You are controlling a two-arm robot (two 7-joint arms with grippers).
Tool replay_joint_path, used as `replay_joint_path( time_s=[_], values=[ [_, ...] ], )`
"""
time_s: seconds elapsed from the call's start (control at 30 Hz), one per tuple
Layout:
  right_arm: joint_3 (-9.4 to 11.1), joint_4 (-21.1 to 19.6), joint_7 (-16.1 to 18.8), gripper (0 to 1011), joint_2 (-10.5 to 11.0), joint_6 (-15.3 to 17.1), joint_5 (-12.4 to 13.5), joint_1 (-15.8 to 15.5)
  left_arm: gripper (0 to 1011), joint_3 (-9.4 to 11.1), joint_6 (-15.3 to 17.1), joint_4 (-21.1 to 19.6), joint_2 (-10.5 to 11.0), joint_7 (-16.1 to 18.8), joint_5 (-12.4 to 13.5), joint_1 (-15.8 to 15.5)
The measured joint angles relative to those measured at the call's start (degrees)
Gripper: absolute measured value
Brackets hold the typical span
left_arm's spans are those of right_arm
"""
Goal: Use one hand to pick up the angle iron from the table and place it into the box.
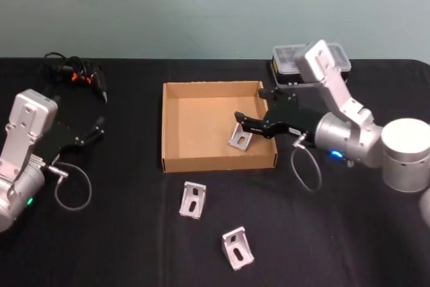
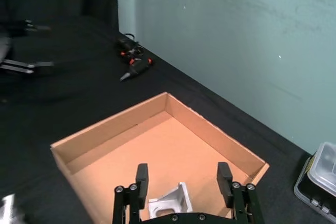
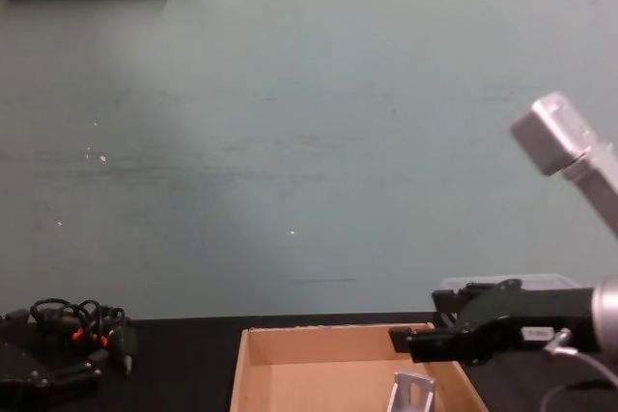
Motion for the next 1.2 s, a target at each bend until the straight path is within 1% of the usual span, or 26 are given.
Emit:
replay_joint_path(
  time_s=[0.03,0.07,0.1,0.2,0.23,0.27,0.3,0.37,0.4,0.53,0.6,0.7,0.73,0.83,0.87,0.93,1.03,1.17,1.2],
  values=[
    [0.12,-1.05,0.22,830,0.52,0.22,0.17,-0.47,1011,0.00,0.00,0.00,0.00,0.00,0.00,0.00],
    [0.24,-2.34,0.43,850,1.14,0.42,0.36,-1.01,1011,0.00,0.00,0.00,0.00,0.00,0.00,0.00],
    [0.48,-4.72,0.89,883,2.41,0.94,0.76,-2.07,1012,0.00,0.00,0.00,0.00,0.00,0.00,0.00],
    [0.73,-7.90,1.60,947,4.19,1.63,1.39,-3.52,1011,0.00,0.00,0.00,0.00,0.00,0.00,0.00],
    [0.82,-9.91,2.24,991,5.50,1.92,1.86,-4.46,1011,0.00,0.00,0.00,0.00,0.00,0.00,0.00],
    [0.85,-10.86,2.58,1003,6.05,2.04,2.09,-4.81,1011,0.00,0.00,0.00,0.00,0.00,0.00,0.00],
    [0.81,-12.56,3.45,1003,7.28,2.24,2.57,-5.48,1011,0.00,0.00,0.00,0.00,0.00,0.00,0.00],
    [0.61,-13.92,4.45,1002,8.38,2.43,3.06,-5.95,1011,0.00,0.00,0.00,0.00,0.00,0.00,0.00],
    [0.23,-15.10,5.60,1002,9.49,2.68,3.43,-6.22,1011,0.00,0.00,0.00,0.00,0.00,0.00,0.00],
    [-0.77,-16.60,7.74,1003,11.17,3.23,3.91,-6.25,1011,0.00,0.00,0.00,0.00,0.00,0.00,0.00],
    [-2.16,-17.54,9.78,1003,12.56,3.91,4.04,-5.71,1011,0.00,0.00,0.00,0.00,0.00,0.00,0.00],
    [-3.39,-17.84,11.45,1003,13.46,4.60,4.04,-4.88,1012,0.00,0.00,0.00,0.00,0.00,0.00,0.00],
    [-4.37,-17.90,12.81,1003,13.98,5.13,4.01,-4.18,1011,0.00,0.00,0.00,0.00,0.00,0.00,0.00],
    [-5.90,-17.89,15.15,1003,14.73,5.93,3.95,-2.87,1011,0.00,0.00,0.00,0.00,0.00,0.00,0.00],
    [-6.92,-17.84,16.90,1003,15.15,6.37,3.92,-2.04,1011,0.00,0.00,0.00,0.00,0.00,0.00,0.00],
    [-7.77,-17.77,18.34,1003,15.55,6.71,3.93,-1.24,1011,0.00,0.00,0.00,0.00,0.00,0.00,0.00],
    [-10.13,-17.74,21.93,1003,16.52,7.71,3.73,0.78,1011,0.00,0.00,0.00,0.00,0.00,0.00,0.00],
    [-11.94,-17.78,24.48,1003,17.18,8.48,3.39,2.52,1012,0.00,0.00,0.00,0.00,0.00,0.00,0.00],
    [-12.76,-17.79,25.86,1003,17.45,8.81,3.24,3.31,1011,0.00,0.00,0.00,0.00,0.00,0.00,0.00]
  ],
)
